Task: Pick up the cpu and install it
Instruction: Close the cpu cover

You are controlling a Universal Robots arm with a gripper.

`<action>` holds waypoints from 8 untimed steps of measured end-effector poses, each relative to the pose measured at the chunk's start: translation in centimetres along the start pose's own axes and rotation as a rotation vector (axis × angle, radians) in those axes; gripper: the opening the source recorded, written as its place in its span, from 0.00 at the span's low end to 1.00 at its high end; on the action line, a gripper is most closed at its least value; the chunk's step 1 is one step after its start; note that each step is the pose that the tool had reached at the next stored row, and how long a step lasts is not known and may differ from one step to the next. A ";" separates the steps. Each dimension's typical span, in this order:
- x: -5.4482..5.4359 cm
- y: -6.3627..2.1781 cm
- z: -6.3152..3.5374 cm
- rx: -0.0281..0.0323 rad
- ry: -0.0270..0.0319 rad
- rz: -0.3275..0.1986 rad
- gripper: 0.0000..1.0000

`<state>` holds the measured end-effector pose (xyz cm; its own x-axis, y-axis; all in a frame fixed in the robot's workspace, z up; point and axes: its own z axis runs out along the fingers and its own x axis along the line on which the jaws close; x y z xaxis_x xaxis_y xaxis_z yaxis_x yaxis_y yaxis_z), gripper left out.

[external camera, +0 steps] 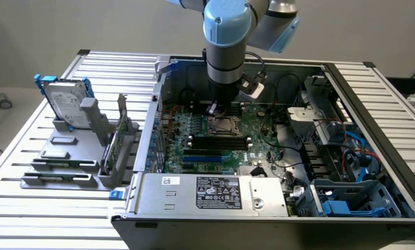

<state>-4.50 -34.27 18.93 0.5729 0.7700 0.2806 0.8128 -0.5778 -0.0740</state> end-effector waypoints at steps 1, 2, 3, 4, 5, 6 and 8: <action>0.0 0.04 0.00 0.0000 -0.0001 0.000 0.11; 0.1 0.08 0.00 0.0001 -0.0001 0.000 0.11; 0.1 0.12 0.01 0.0001 -0.0001 0.000 0.11; 0.1 0.17 0.01 0.0002 -0.0002 0.000 0.11; 0.2 0.22 0.01 0.0004 -0.0003 0.000 0.11; 0.2 0.25 0.02 0.0009 -0.0004 0.000 0.11; 0.3 0.36 0.04 0.0020 -0.0003 0.000 0.11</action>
<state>-4.05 -34.26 18.94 0.5730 0.7701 0.2804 0.8130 -0.5773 -0.0759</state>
